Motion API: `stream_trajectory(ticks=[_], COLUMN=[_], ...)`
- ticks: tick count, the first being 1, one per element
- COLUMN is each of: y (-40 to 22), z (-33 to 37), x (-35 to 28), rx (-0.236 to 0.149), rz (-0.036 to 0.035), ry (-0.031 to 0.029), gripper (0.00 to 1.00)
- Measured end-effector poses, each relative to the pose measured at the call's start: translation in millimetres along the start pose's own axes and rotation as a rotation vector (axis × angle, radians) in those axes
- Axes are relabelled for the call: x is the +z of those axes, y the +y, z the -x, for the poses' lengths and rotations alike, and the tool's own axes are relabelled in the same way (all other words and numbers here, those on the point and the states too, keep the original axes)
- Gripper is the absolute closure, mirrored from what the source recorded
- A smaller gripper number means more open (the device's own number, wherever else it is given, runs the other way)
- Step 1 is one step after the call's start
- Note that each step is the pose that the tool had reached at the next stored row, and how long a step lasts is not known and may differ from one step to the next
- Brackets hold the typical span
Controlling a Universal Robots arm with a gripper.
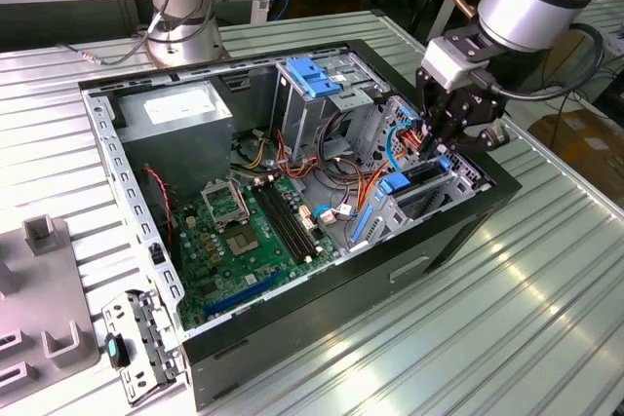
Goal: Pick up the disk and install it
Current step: 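Insert the first disk wire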
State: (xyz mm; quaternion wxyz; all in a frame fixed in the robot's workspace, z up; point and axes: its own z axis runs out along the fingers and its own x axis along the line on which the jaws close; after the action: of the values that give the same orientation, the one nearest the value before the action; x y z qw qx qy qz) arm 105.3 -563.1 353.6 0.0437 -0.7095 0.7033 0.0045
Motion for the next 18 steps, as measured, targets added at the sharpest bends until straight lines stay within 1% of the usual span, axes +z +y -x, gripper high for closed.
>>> stream_trajectory(ticks=[3,7,11,16,18], y=[0.0,-0.5,-1.9,-2.0,-1.9], z=[-1.9,-3.9,-5.7,-7.3,-7.5], x=[1.0,1.7,3.1,3.6,4.1], rx=[-0.002,-0.018,-0.013,-0.008,-0.008], rz=[0.0001,0.0012,0.001,0.0009,0.0009], ry=[-0.0002,-0.0013,-0.0007,0.0043,0.005], gripper=[0.83,0.83,0.83,0.83,0.83])
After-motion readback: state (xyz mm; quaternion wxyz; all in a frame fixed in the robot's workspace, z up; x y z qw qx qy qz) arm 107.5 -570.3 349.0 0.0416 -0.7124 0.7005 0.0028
